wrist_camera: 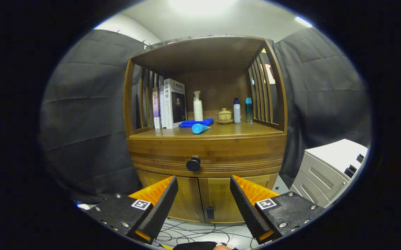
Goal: Pull open the drawer, take out the items inside it, and place them on the countertop above the cabinet.
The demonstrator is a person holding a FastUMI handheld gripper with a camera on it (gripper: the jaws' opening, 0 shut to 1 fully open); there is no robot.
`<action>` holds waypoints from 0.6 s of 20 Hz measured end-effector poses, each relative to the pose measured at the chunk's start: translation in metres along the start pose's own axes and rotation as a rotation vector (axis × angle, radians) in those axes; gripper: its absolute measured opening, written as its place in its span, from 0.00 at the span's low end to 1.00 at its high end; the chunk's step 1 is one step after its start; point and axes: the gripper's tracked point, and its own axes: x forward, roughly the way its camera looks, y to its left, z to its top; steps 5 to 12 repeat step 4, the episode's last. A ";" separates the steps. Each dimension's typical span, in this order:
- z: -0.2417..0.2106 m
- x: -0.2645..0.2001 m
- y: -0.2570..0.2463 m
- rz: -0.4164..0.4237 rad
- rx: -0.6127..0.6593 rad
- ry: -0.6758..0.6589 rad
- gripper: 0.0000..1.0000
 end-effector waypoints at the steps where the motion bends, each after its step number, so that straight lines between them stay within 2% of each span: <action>1: -0.001 0.000 0.000 0.000 -0.001 0.002 0.95; 12: 0.000 0.000 0.000 0.004 0.001 0.001 0.95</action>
